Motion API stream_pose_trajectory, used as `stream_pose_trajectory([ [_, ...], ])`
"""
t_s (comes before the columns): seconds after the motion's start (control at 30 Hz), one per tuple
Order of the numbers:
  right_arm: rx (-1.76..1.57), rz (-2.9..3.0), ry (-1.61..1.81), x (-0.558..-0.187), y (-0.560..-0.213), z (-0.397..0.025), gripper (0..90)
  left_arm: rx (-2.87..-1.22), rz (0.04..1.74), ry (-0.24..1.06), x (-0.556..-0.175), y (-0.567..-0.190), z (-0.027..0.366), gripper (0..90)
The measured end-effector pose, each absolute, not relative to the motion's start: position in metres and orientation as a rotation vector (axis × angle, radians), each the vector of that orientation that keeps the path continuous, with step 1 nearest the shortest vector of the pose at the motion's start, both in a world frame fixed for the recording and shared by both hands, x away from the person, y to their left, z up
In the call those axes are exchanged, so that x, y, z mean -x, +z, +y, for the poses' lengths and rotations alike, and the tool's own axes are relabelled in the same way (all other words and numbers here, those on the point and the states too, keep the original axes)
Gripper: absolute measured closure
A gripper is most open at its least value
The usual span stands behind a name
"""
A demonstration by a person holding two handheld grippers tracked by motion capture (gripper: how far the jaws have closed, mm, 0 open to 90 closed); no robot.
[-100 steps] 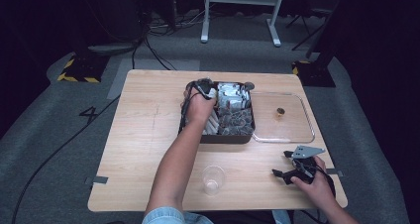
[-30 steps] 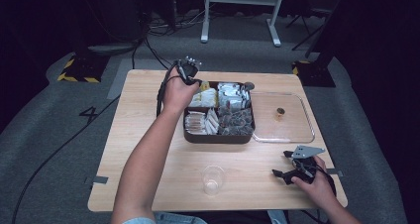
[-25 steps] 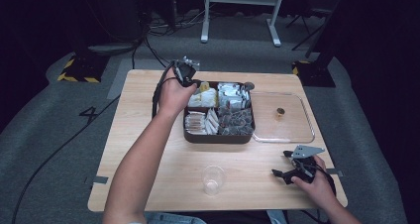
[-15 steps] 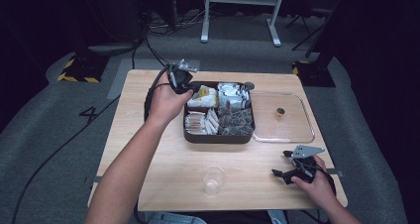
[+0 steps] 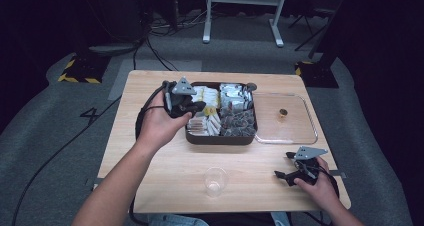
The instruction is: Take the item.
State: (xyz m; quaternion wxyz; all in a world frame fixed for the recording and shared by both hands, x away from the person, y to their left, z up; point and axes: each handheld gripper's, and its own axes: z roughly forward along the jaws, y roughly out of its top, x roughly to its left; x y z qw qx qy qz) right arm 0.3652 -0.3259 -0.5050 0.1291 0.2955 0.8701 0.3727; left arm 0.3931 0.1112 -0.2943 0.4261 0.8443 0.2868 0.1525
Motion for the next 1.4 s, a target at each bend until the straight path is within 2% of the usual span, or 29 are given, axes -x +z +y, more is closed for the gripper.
stream_pose_trajectory([
  [0.63, -0.859, 2.529, 1.083, -0.365, -0.505, -0.326, 7.9, -2.129, 0.488, 0.269, -0.332, -0.314, 0.089, 90.0],
  [1.4, -0.860, 2.529, 1.084, -0.365, -0.505, -0.326, 7.9, -2.111, 0.399, 0.092, -0.315, -0.373, 0.080, 90.0],
])
